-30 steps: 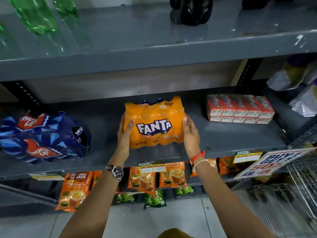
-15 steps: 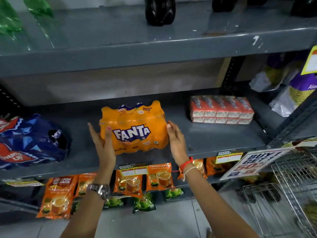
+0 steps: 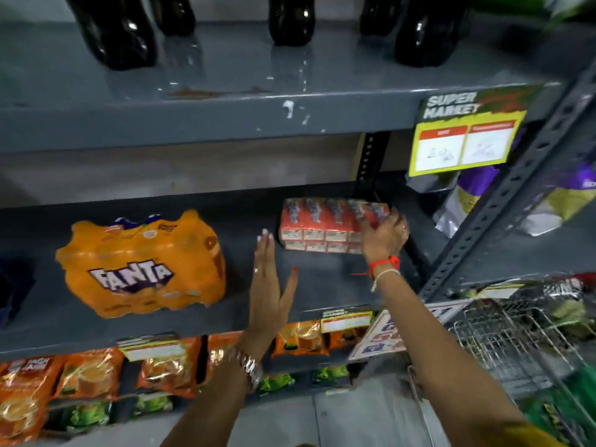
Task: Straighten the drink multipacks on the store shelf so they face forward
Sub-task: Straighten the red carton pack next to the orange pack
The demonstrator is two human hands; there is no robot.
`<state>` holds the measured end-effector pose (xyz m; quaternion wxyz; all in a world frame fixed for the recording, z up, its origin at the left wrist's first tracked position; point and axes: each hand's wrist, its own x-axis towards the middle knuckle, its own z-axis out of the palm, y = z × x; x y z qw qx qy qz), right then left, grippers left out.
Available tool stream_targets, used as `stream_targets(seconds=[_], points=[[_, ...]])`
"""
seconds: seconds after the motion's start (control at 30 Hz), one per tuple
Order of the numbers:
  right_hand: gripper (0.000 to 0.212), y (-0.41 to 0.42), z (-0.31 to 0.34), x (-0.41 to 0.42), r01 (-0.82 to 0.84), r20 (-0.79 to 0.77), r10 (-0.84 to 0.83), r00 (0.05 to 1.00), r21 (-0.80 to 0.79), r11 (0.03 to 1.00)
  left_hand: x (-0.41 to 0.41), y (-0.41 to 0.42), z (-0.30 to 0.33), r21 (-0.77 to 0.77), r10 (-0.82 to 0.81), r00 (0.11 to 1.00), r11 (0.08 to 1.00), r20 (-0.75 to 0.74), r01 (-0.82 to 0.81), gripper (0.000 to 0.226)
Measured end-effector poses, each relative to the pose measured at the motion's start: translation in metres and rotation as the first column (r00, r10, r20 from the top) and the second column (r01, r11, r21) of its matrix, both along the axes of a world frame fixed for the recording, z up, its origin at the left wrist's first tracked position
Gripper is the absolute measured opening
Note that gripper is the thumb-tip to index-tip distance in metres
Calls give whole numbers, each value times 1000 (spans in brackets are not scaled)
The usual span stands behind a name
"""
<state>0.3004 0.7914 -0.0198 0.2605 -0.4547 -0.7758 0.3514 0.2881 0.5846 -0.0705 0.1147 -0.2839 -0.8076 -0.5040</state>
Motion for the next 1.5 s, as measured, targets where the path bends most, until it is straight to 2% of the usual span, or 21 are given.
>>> stream_targets(seconds=[0.07,0.1,0.17,0.23,0.3,0.37,0.47,0.53,0.6,0.7,0.77,0.87,1.0,1.03,1.1,1.17,1.2,1.27,1.33,1.43,1.5], points=[[86,31,-8,-5,25,108,-9,994,-150,988,-17,31,6,102,0,959,994,283,-30,72],[91,41,-11,-5,6,107,24,994,-269,963,-31,43,10,163,-1,902,984,432,-77,73],[98,61,-27,-6,-77,-50,61,997,-488,870,-57,61,19,238,-43,771,961,635,-143,83],[90,74,-42,-6,-158,-146,93,985,-547,822,-79,73,23,150,-8,714,979,700,-136,93],[79,78,-42,-5,-224,-188,141,972,-558,799,-96,79,27,-19,107,688,991,718,-135,76],[70,77,-34,-4,-253,-220,152,963,-563,786,-109,83,29,-77,165,650,984,742,-162,55],[39,82,-32,-3,-311,-254,198,947,-564,765,-106,79,28,57,83,632,978,770,-198,38],[39,84,-34,-1,-329,-236,240,942,-498,802,-90,68,19,238,-39,697,952,716,-191,39],[35,81,-34,4,-392,-297,282,912,-434,811,-72,54,6,347,-107,795,928,597,-136,47],[58,66,-33,12,-507,-462,308,832,-404,762,-53,39,-9,289,-34,903,952,427,-101,57],[63,55,-39,17,-498,-525,266,809,-368,785,-41,37,-14,231,59,940,963,337,-143,61],[63,39,-45,25,-440,-567,173,805,-376,815,-26,37,-20,169,178,929,955,325,-242,60],[77,36,-40,30,-463,-637,81,767,-461,757,-21,31,-22,156,204,916,950,345,-270,57],[77,38,-37,31,-473,-655,42,754,-497,728,-18,32,-21,186,202,907,940,369,-285,62],[60,40,-36,30,-473,-673,-31,739,-552,687,-8,35,-17,306,212,858,872,468,-383,71],[46,42,-39,27,-489,-679,-33,733,-560,669,8,42,-14,383,229,803,785,550,-487,66],[47,41,-39,25,-495,-671,-16,741,-562,663,16,45,-12,398,196,789,778,583,-487,60],[53,38,-37,23,-481,-637,14,771,-567,669,25,52,-5,424,7,750,822,661,-381,61],[50,34,-35,22,-470,-635,8,772,-562,680,24,54,1,436,-145,673,853,725,-286,81],[51,25,-40,20,-434,-668,-84,739,-568,699,17,57,15,455,-284,546,866,788,-207,138],[54,12,-40,21,-338,-665,-177,726,-568,751,7,58,25,454,-330,513,881,792,-134,139]])
